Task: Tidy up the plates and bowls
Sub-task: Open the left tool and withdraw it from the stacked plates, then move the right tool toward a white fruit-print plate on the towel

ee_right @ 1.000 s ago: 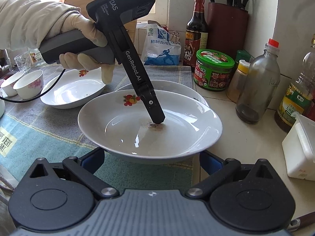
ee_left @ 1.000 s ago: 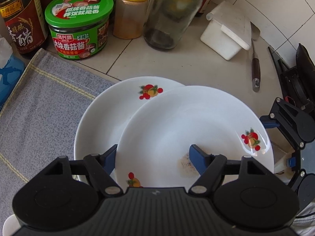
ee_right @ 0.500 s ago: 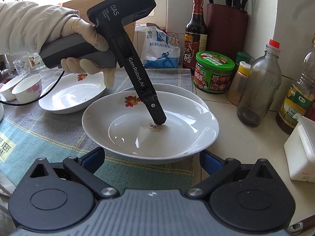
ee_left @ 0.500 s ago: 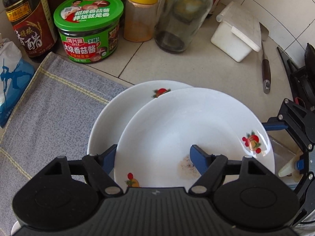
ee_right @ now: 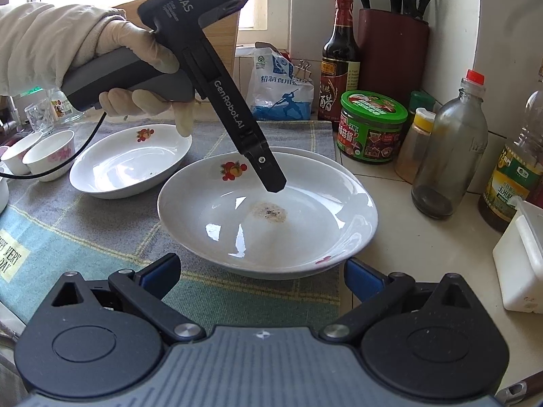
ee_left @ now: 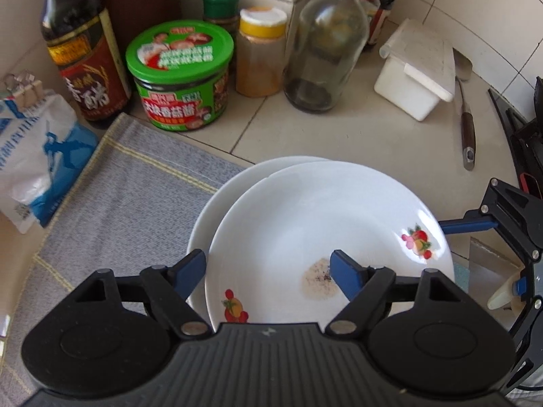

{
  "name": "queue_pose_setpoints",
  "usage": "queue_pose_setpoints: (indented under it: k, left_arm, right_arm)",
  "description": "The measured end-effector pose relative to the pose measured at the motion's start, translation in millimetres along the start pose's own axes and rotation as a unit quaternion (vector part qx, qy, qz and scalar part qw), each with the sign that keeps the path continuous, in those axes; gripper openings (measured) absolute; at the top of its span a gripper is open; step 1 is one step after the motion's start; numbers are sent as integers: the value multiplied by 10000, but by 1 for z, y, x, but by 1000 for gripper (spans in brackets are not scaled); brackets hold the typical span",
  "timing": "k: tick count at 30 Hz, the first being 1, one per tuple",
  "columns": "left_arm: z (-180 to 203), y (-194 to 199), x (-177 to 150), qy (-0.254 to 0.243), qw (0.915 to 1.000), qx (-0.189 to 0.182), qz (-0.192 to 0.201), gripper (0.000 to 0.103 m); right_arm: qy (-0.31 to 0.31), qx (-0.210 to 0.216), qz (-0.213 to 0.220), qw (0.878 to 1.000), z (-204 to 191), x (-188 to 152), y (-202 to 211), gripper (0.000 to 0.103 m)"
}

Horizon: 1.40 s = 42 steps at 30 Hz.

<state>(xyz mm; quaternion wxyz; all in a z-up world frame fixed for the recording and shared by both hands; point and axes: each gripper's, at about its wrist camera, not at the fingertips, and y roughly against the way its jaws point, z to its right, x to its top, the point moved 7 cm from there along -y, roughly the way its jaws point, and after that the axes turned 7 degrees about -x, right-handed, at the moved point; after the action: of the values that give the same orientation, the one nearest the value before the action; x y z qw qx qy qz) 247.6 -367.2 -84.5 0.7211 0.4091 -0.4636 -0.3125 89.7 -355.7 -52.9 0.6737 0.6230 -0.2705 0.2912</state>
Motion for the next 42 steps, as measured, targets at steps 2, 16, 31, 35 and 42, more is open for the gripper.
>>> queue_pose_setpoints:
  k: [2,16,31,35,42]
  left_arm:
    - [3,10,-2,30,9998,29,187,80]
    - [53,87,-85,53,9754,1448,1662,88]
    - [15,102,-251,1862,9349,2466,1744,90]
    - [7,95,-261,2026,9304,2402,1887,90]
    - [-10,87,-247,2069,9295,2314,1994,92]
  right_arm:
    - [32,-36,49,10000,0,2,2,103]
    - [-106,-82,65,9999,-23,0,12,103]
    - [47,-277,-28,9996,-93,17,15,103]
    - [45,-335,-124,9994,-109,17,20,103]
    - [107,-300,-196,9993,-110,19,22,103]
